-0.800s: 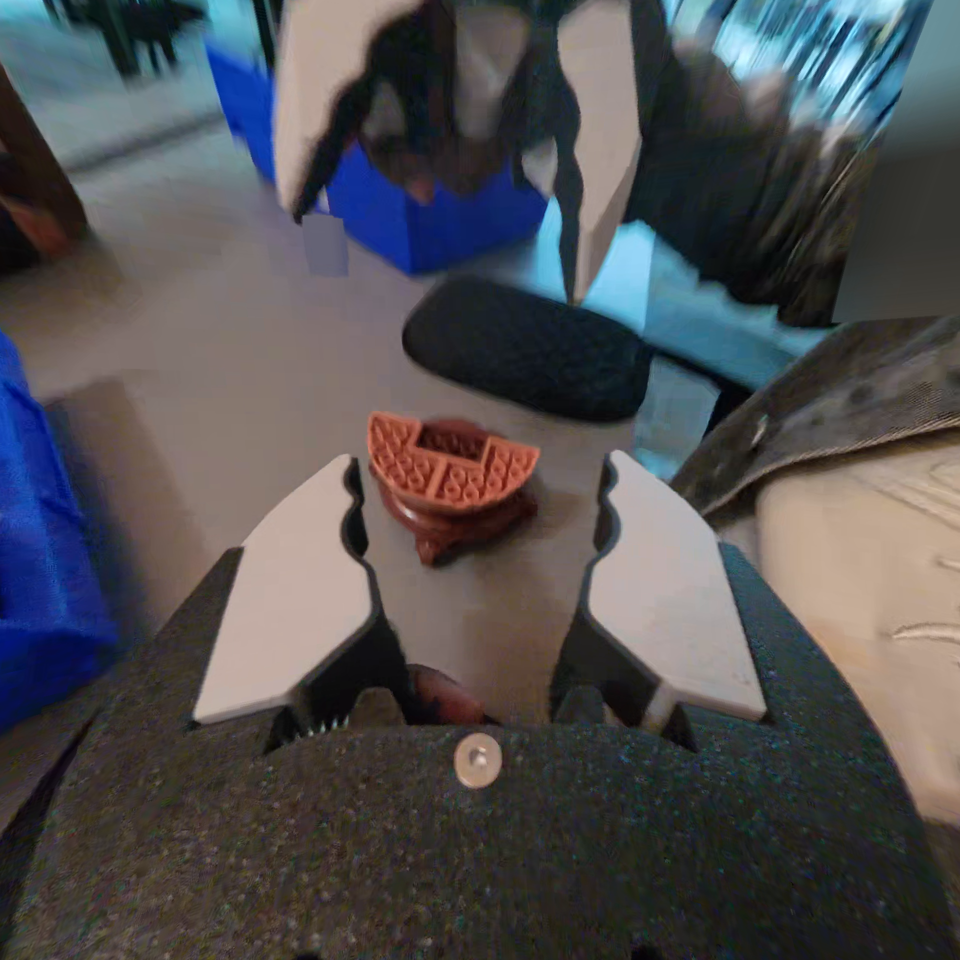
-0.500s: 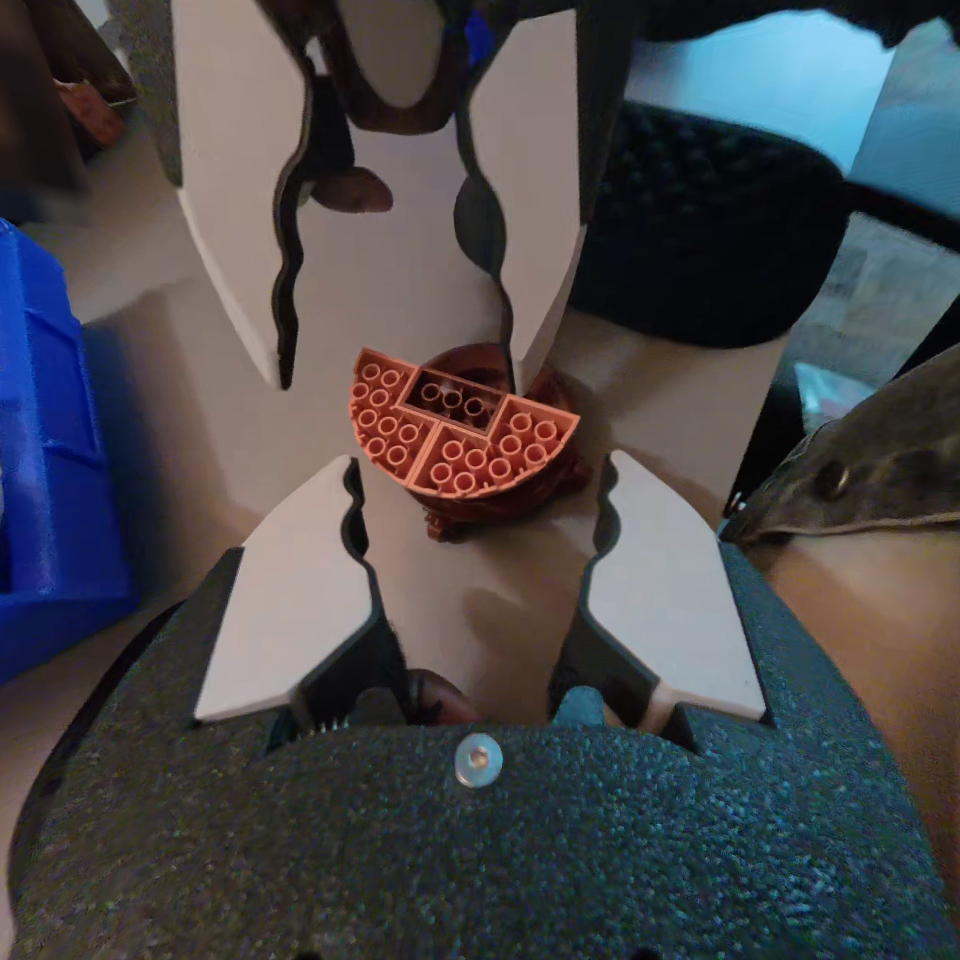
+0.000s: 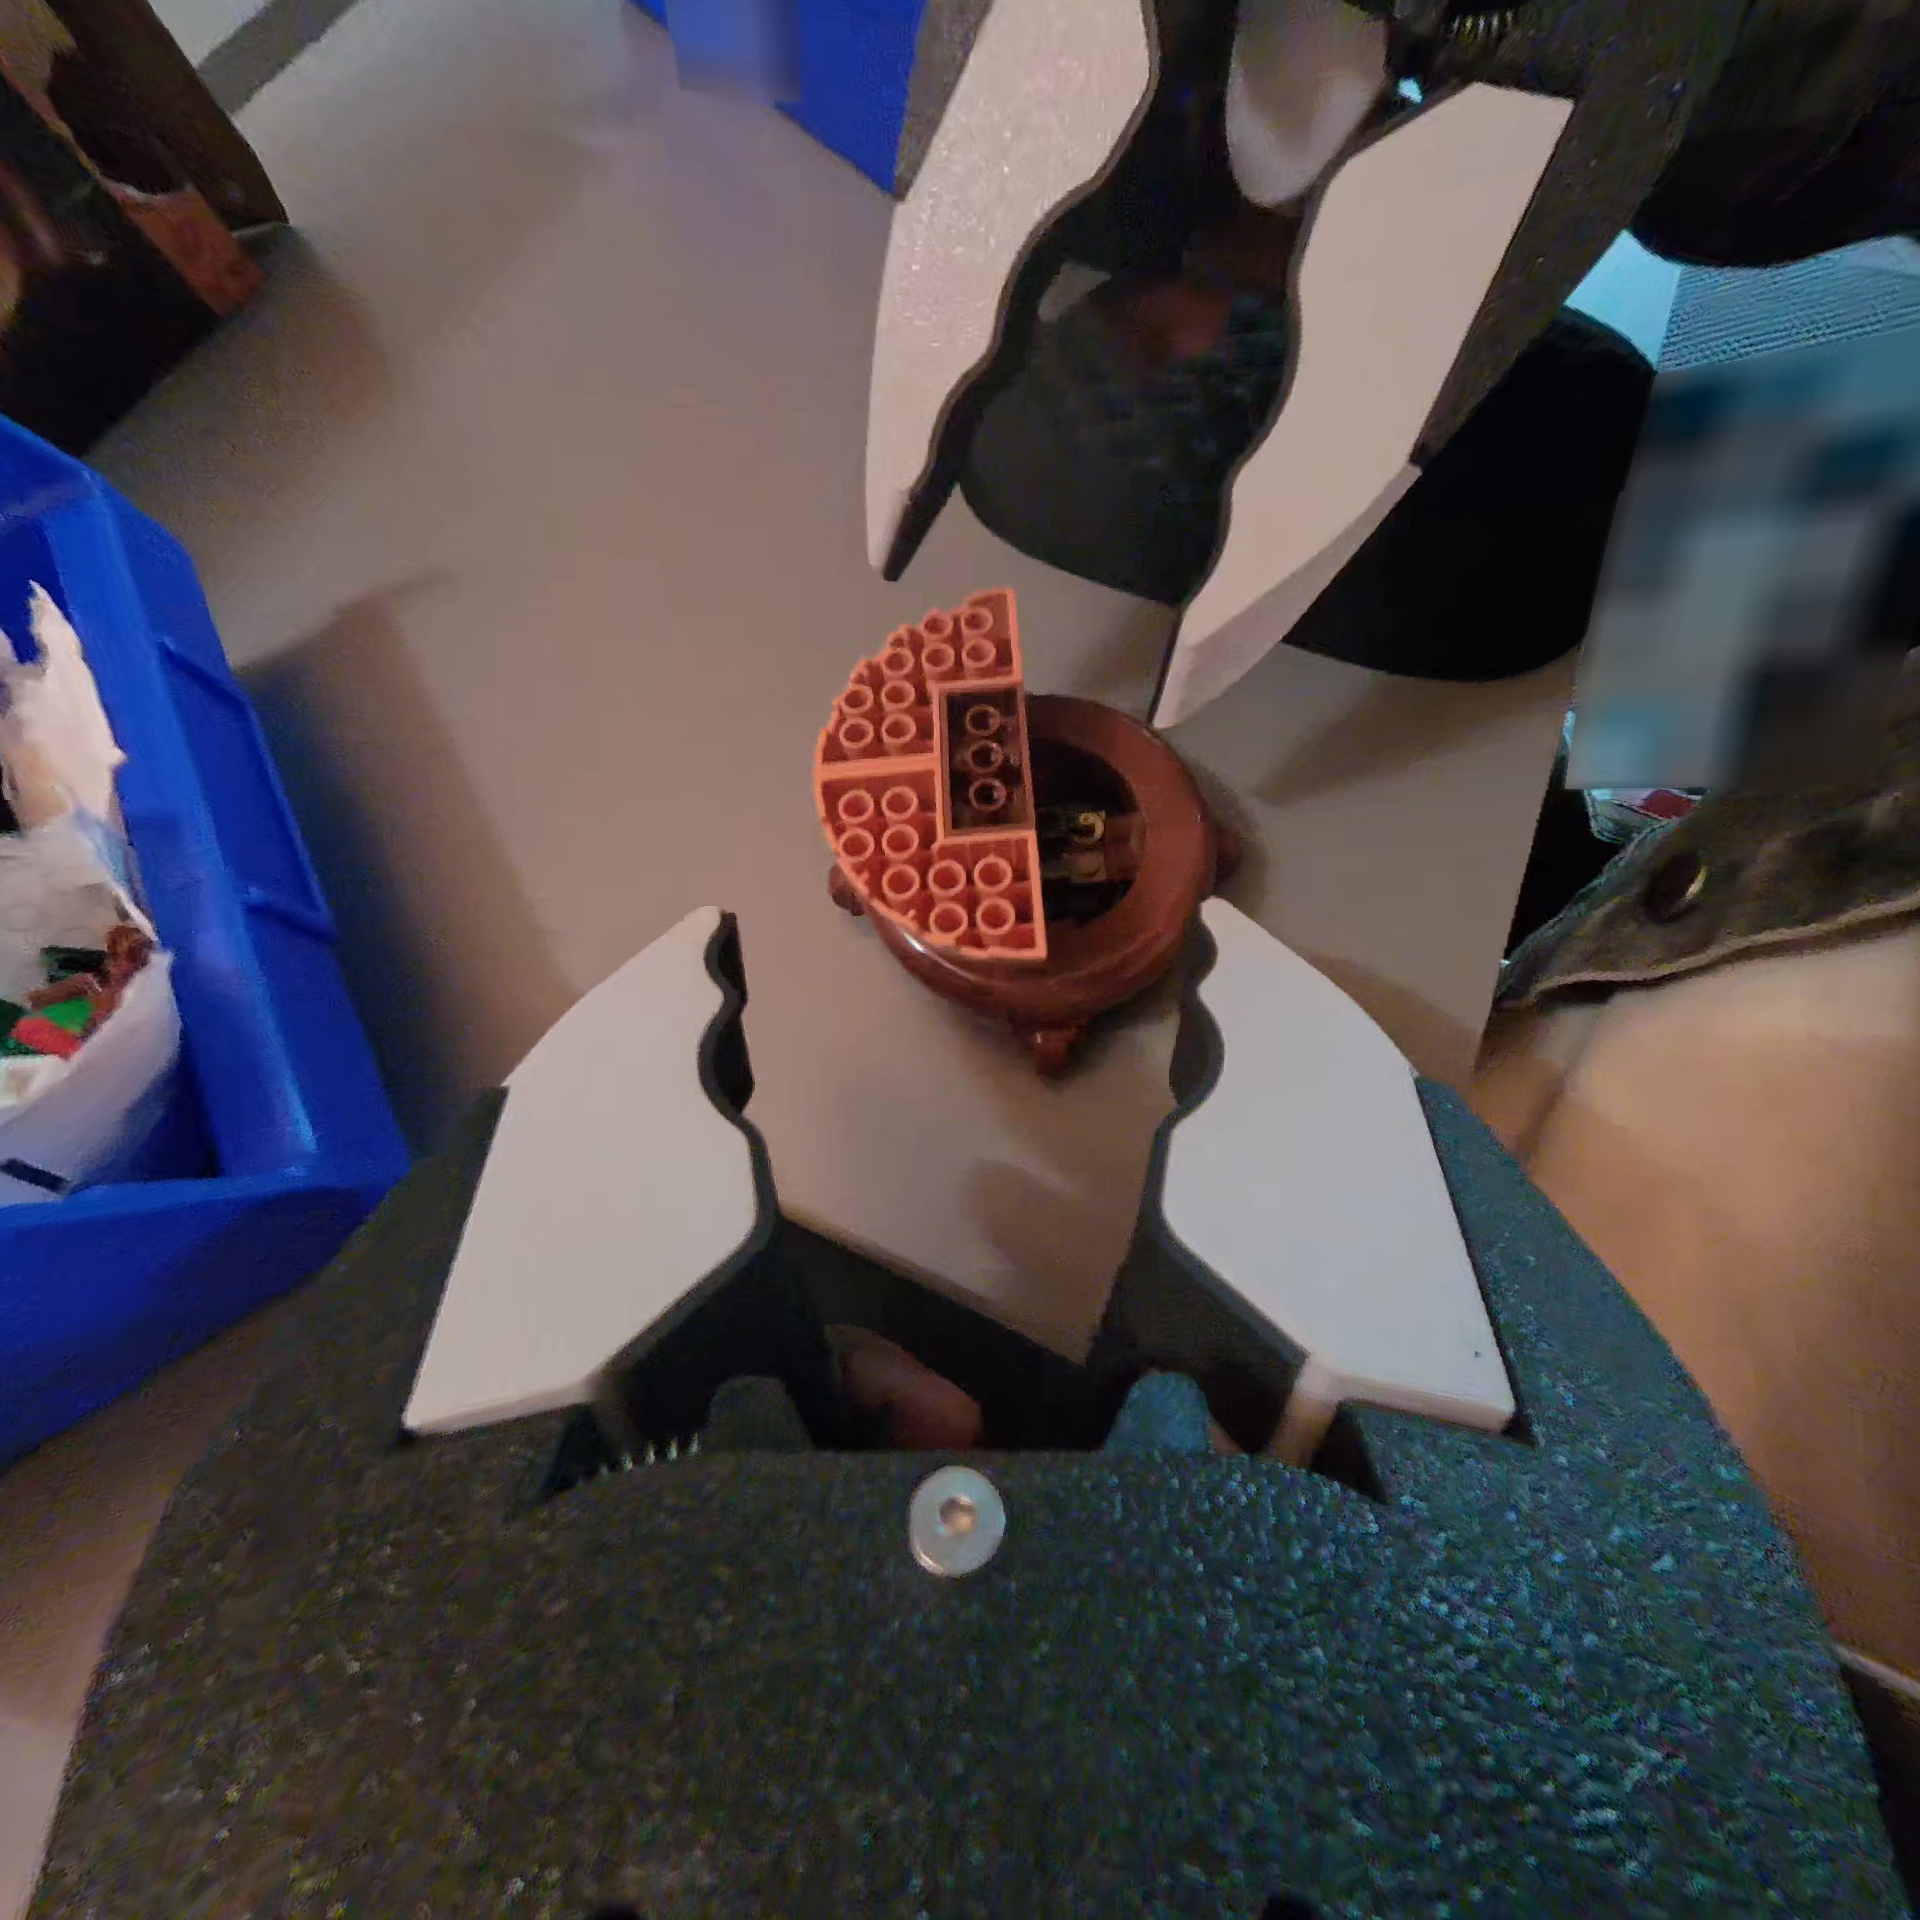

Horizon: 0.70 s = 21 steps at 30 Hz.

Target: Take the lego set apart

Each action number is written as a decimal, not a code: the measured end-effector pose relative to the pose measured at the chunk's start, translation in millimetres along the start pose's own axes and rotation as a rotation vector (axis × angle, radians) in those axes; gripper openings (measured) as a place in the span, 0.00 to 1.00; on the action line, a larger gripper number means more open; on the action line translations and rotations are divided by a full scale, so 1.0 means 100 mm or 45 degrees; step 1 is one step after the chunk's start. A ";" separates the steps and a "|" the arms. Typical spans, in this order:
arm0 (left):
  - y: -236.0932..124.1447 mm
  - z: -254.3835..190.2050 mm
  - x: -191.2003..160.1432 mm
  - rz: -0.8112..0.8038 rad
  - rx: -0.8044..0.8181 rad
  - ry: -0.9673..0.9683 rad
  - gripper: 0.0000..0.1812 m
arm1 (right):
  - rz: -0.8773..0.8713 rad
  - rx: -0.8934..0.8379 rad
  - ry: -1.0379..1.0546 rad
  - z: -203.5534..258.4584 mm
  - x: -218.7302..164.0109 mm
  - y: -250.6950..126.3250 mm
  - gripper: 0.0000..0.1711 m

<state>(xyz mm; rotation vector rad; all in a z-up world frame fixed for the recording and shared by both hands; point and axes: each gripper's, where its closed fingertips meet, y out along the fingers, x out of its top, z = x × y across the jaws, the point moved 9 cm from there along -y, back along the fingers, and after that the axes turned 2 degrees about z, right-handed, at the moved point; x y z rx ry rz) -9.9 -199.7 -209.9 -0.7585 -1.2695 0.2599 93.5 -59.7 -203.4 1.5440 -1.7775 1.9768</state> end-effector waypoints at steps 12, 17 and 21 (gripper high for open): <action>0.21 0.07 0.11 0.065 -0.004 0.198 0.25 | 0.147 0.337 -0.276 -0.23 0.24 0.35 0.25; 0.20 0.09 0.04 -0.034 -0.063 0.170 0.24 | 0.001 0.338 -0.181 -0.21 0.13 0.33 0.25; 0.21 0.10 0.03 -0.053 -0.094 0.133 0.23 | -0.166 0.358 -0.066 -0.21 0.01 0.34 0.24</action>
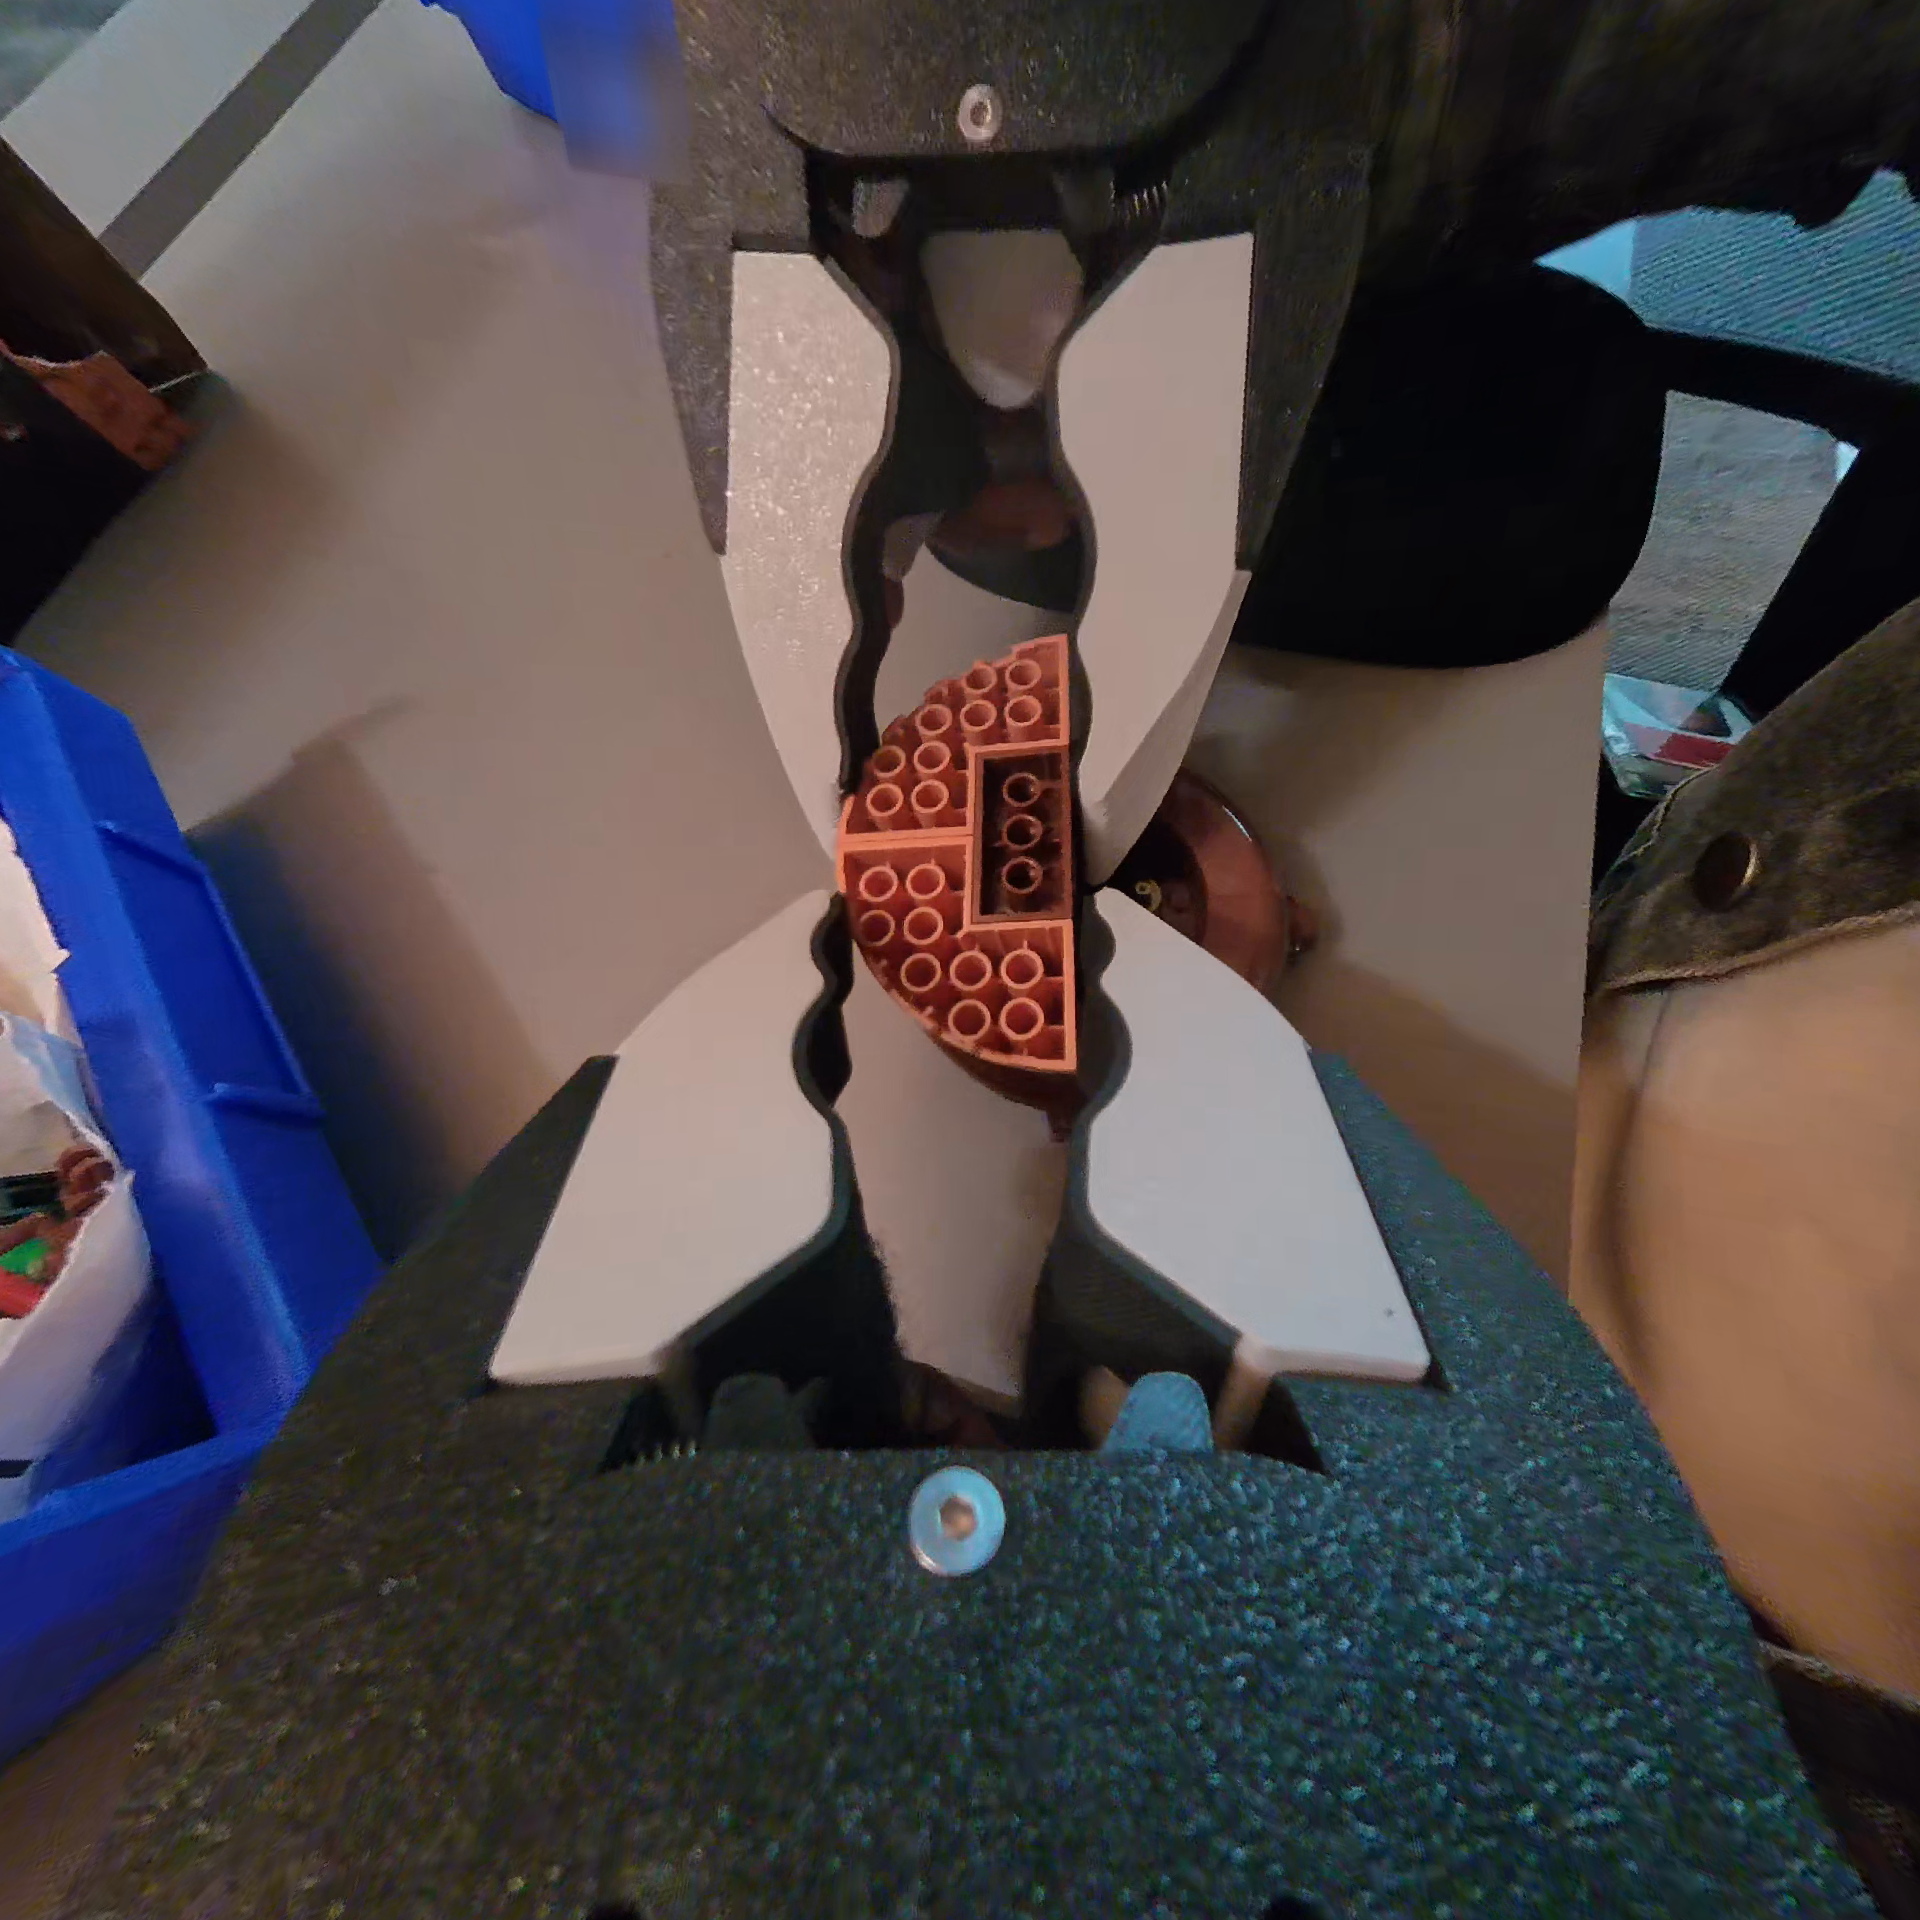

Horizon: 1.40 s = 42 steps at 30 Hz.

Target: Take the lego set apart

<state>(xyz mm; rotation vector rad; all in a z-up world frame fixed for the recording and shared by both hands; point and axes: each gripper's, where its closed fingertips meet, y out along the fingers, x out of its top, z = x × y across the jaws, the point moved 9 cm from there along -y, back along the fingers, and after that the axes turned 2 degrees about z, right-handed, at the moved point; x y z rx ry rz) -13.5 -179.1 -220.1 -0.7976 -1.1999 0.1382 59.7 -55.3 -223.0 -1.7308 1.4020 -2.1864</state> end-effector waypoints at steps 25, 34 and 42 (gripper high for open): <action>-0.05 0.00 0.13 0.285 0.071 0.230 0.23 | 0.378 -0.269 -0.392 0.15 0.34 0.02 0.25; -0.06 0.07 0.01 0.123 0.005 0.075 0.23 | -0.154 -0.317 -0.058 0.04 0.11 -0.40 0.24; -0.13 0.04 0.07 -0.063 0.054 -0.007 0.35 | -0.342 -0.272 0.092 0.04 0.20 -0.57 0.24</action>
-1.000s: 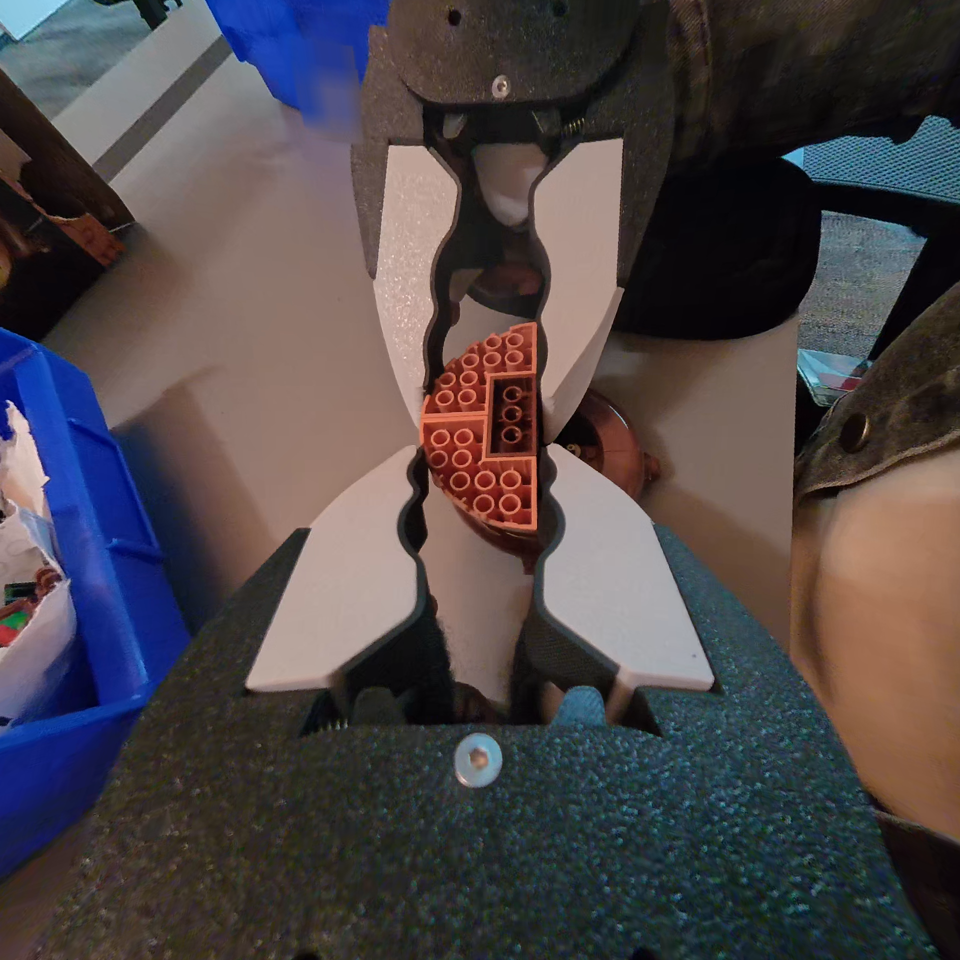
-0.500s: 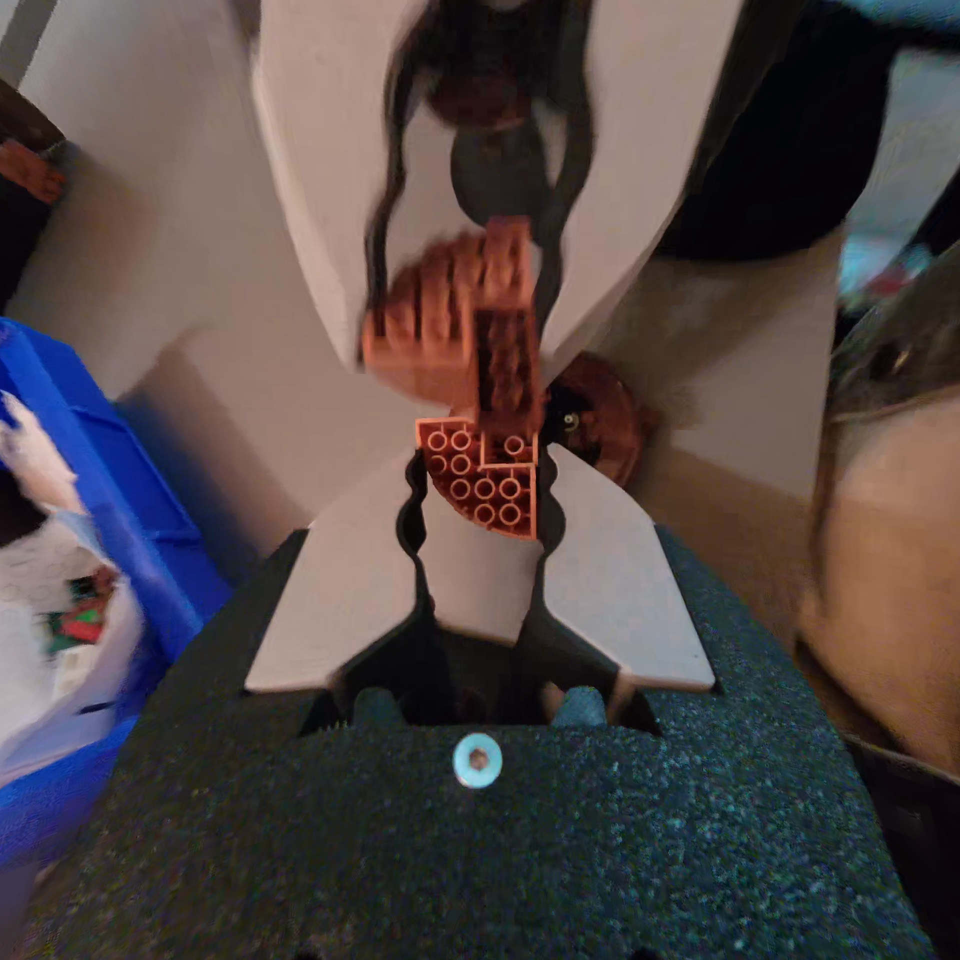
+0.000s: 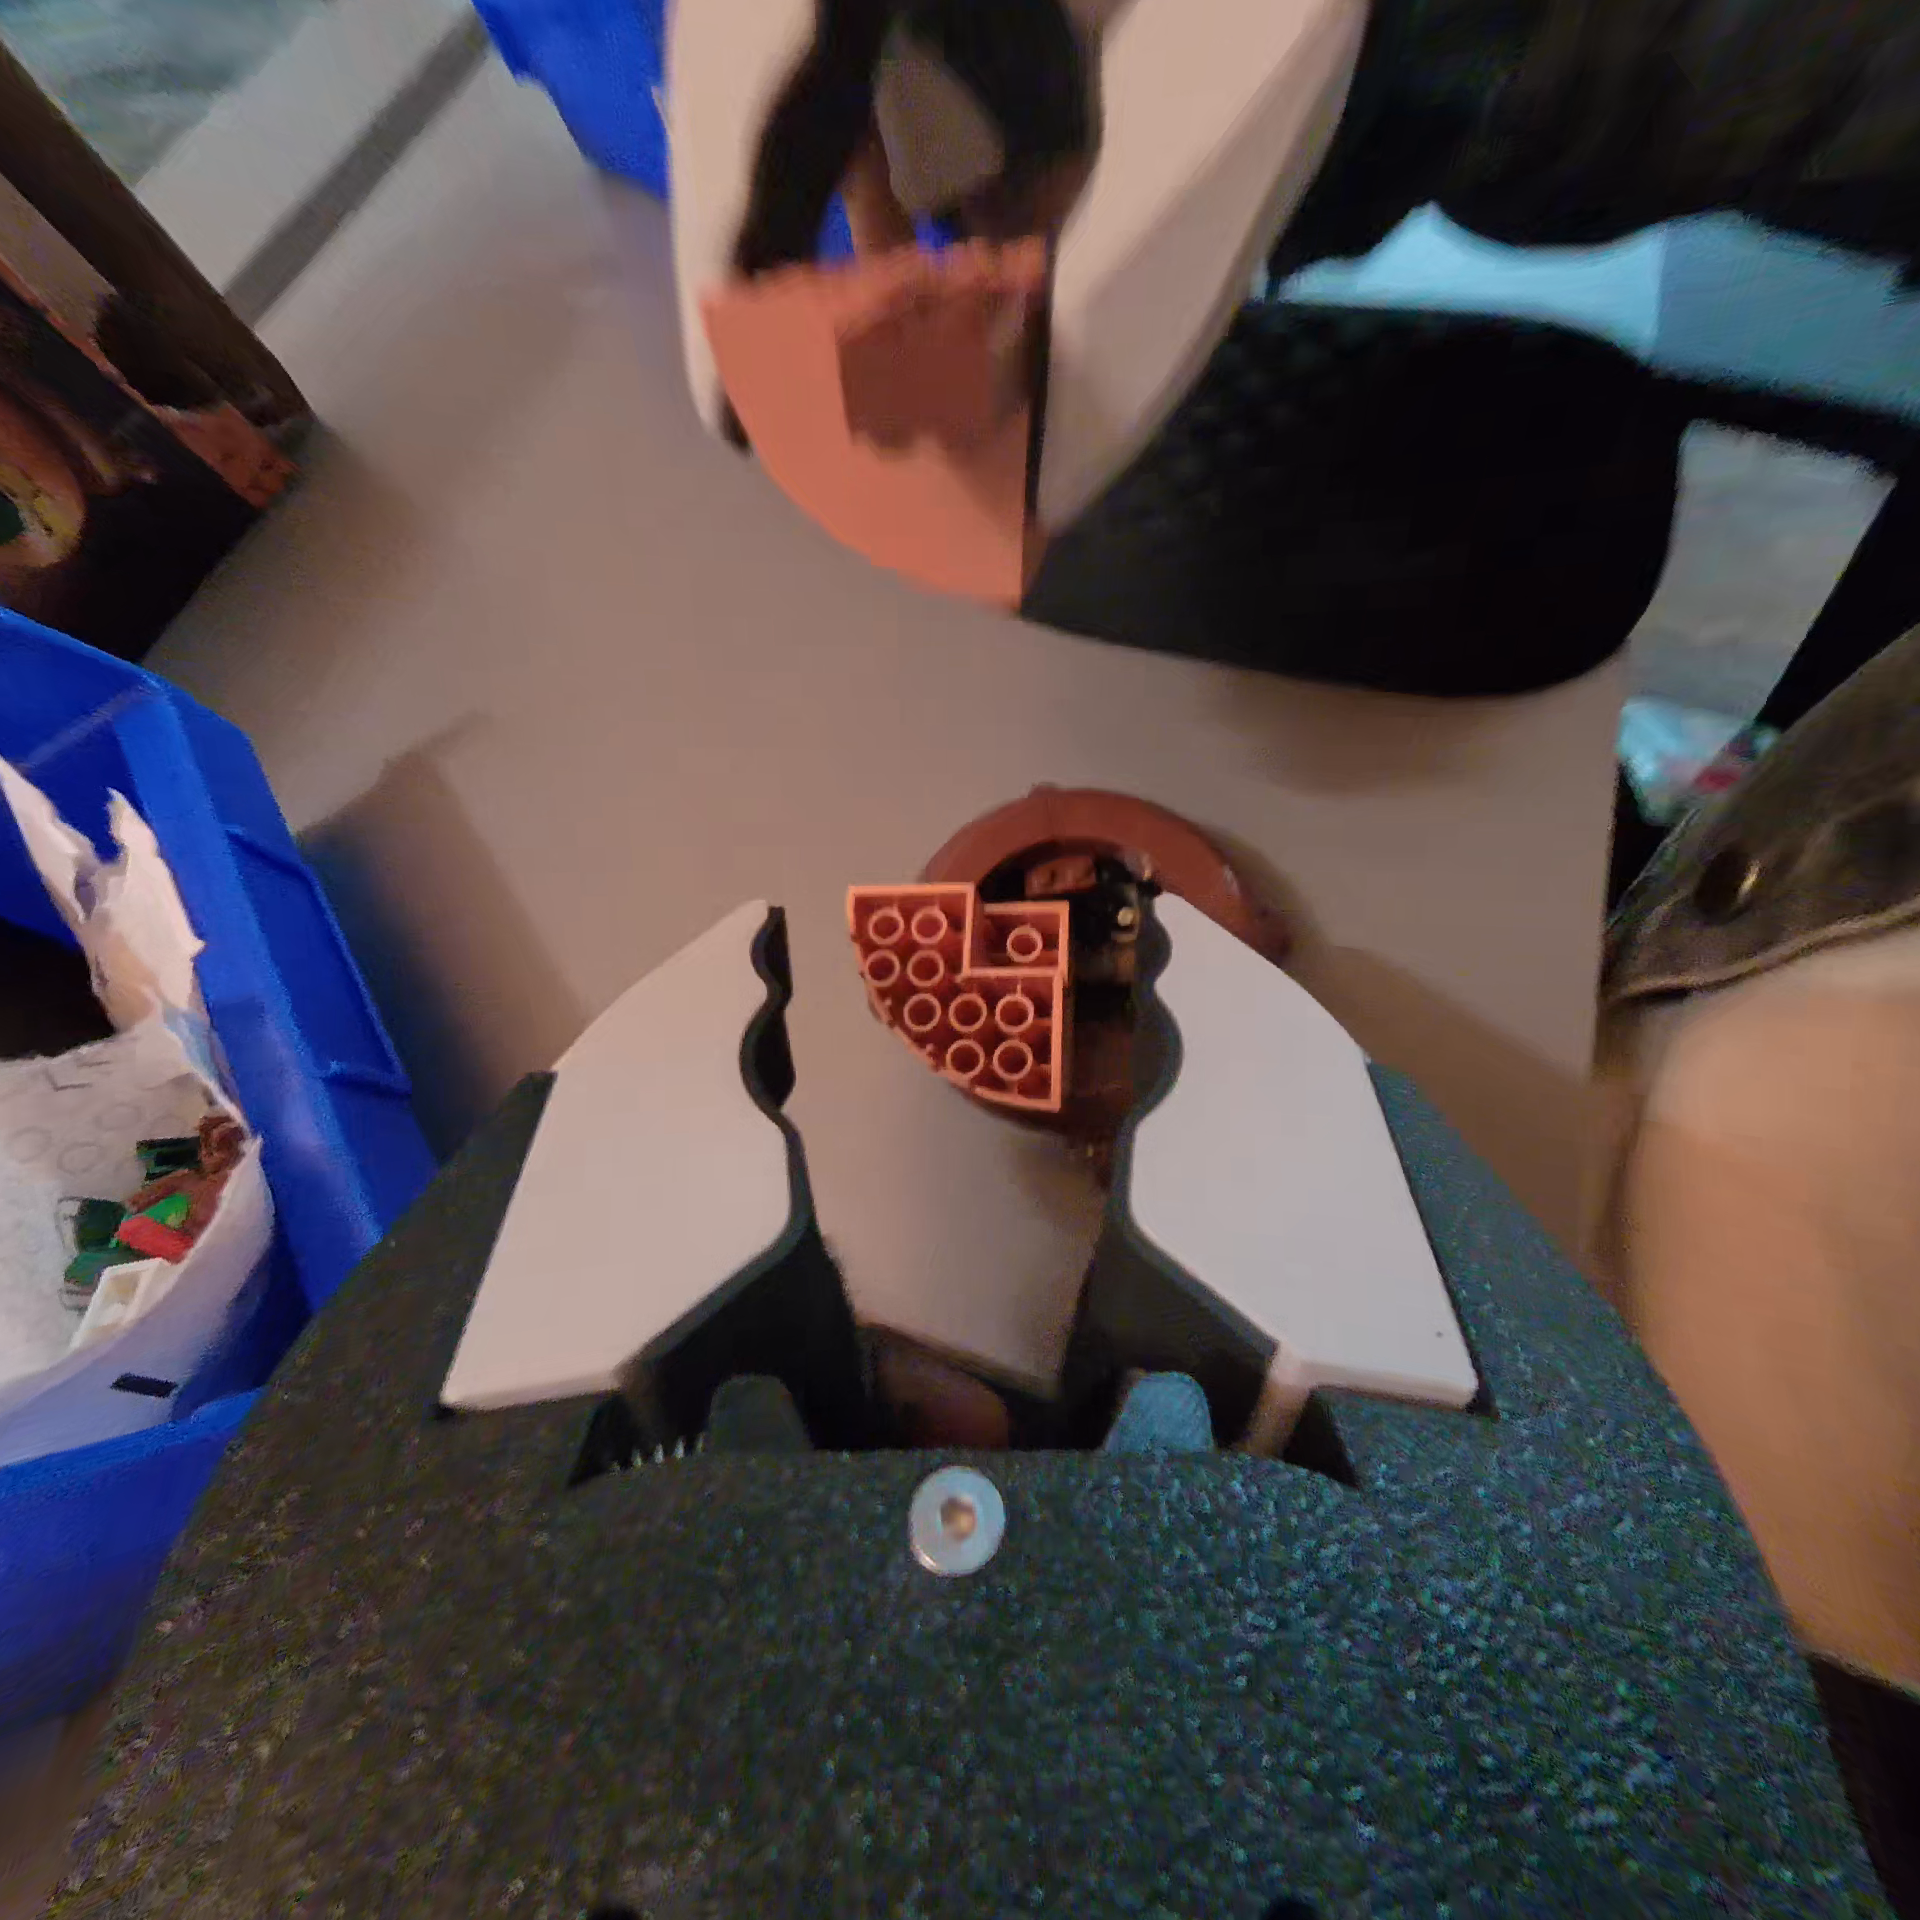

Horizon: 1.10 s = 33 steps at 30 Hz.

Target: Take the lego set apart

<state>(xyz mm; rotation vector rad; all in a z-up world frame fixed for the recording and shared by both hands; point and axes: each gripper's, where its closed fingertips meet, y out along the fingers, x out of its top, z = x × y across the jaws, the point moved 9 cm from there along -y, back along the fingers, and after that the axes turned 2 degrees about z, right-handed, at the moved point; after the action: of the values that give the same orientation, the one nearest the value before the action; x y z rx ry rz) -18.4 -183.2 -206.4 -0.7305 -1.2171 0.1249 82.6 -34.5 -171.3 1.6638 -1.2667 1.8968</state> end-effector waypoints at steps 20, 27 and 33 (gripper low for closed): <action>-0.33 -0.04 0.09 -0.410 -0.032 0.183 0.09 | 0.342 0.036 -0.337 0.31 0.25 0.36 0.38; -0.39 -0.10 0.08 -0.564 -0.051 0.156 0.09 | 0.402 -0.027 -0.370 0.34 0.29 0.39 0.24; -0.48 -0.11 0.22 -0.700 -0.014 0.164 0.09 | 0.398 -0.038 -0.340 0.35 0.41 0.46 0.23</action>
<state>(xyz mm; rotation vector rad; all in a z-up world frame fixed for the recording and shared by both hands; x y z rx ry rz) -13.9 -214.9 -162.6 -0.3856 -1.2537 -0.3777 60.3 -99.5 -154.9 1.8399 -1.7405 1.8516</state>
